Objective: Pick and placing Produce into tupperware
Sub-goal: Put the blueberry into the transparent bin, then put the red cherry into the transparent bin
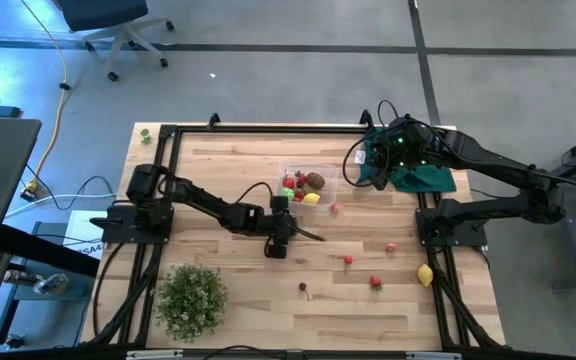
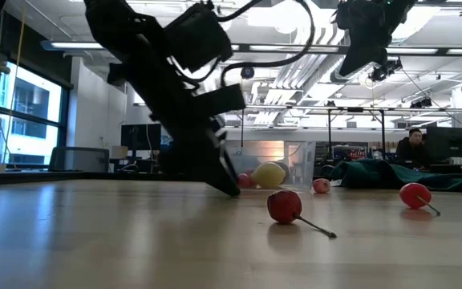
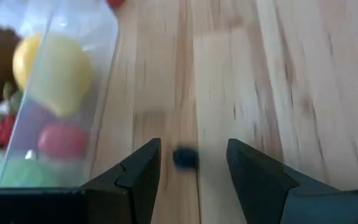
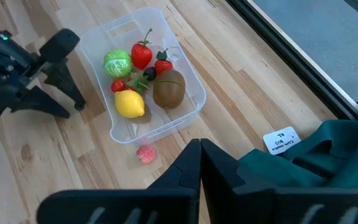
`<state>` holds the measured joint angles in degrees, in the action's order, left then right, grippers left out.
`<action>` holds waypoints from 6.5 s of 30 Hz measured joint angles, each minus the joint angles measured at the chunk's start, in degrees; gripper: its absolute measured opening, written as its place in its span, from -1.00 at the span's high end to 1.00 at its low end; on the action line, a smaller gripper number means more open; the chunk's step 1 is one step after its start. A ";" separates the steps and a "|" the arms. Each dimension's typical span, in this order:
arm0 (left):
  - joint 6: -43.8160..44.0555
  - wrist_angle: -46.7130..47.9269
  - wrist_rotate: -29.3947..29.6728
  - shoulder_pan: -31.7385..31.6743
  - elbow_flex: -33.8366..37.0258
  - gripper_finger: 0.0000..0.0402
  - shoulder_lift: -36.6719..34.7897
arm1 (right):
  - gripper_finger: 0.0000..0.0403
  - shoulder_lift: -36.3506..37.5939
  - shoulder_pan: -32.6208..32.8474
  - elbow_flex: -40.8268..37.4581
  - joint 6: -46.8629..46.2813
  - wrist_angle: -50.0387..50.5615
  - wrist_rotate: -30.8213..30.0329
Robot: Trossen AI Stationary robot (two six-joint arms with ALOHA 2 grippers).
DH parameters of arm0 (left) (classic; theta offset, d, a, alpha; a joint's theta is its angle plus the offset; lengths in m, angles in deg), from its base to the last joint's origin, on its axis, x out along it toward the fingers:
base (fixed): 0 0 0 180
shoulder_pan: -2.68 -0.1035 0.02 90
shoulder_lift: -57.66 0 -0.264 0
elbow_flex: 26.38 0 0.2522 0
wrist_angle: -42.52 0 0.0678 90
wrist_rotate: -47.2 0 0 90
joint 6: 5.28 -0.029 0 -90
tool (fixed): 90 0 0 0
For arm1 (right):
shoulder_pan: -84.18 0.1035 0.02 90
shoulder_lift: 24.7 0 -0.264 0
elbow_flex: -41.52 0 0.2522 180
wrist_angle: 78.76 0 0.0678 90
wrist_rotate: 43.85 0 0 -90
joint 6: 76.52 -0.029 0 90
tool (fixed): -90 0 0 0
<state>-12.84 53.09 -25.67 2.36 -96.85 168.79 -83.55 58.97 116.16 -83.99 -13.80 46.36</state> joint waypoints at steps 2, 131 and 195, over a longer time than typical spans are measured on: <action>0.03 0.02 -0.24 -0.04 -0.73 0.12 0.55 | 1.00 0.00 0.00 0.00 0.00 0.00 0.00; -4.84 30.83 -17.58 -21.49 -27.01 0.66 0.47 | 1.00 0.00 0.01 0.00 0.00 -0.01 0.01; -4.60 32.67 -20.59 -19.28 -27.02 0.37 -5.63 | 1.00 0.00 0.02 -0.02 0.00 0.00 0.02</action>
<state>-17.44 85.76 -46.27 -16.92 -123.86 163.16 -83.55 58.98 116.15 -83.99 -13.80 46.38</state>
